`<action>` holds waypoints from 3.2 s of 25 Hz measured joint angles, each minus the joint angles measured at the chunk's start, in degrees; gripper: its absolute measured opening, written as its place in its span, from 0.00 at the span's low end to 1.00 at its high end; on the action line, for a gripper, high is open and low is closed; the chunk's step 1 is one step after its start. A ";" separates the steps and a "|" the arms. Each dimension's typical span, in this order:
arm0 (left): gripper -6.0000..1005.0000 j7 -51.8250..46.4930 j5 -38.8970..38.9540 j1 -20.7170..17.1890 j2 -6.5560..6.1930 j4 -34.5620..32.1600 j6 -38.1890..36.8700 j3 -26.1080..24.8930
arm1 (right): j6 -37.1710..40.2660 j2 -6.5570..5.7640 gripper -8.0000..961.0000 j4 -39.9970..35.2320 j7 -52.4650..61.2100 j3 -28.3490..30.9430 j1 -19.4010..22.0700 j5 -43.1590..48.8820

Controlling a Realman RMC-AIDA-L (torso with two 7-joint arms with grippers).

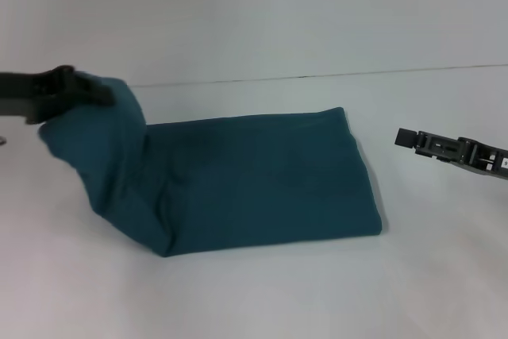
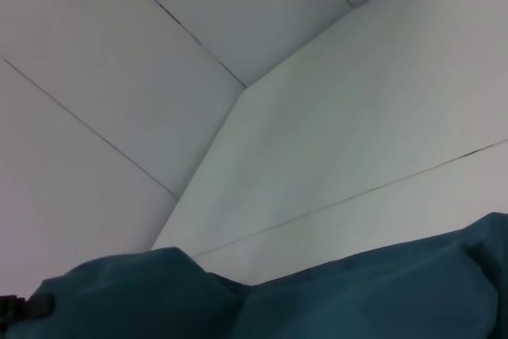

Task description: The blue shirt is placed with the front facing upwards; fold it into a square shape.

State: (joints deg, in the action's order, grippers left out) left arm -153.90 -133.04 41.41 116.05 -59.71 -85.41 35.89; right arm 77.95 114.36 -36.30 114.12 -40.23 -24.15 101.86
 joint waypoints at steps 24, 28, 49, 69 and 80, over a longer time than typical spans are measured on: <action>0.11 -16.20 -15.29 14.64 8.28 -2.36 13.29 26.88 | -1.44 -0.10 0.89 1.42 -0.04 -0.07 -0.81 0.79; 0.11 -16.50 -11.38 16.03 8.38 0.84 16.61 30.27 | -1.80 -0.01 0.89 1.41 -0.04 -0.13 -0.92 0.80; 0.12 -9.30 1.69 19.55 8.10 13.75 27.18 35.49 | -2.64 0.01 0.87 2.28 -0.03 -0.40 -1.62 0.85; 0.69 0.68 15.43 10.75 6.66 5.96 19.84 25.69 | -3.42 -0.38 0.86 2.84 0.49 -0.36 -2.23 2.37; 0.89 0.25 15.59 2.36 4.63 5.40 10.87 16.06 | -5.58 -8.26 0.85 0.63 22.47 -0.29 -13.22 19.54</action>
State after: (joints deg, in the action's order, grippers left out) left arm -153.65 -117.45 43.77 120.68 -54.31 -74.54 51.95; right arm 72.37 106.09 -35.67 136.59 -40.52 -37.37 121.41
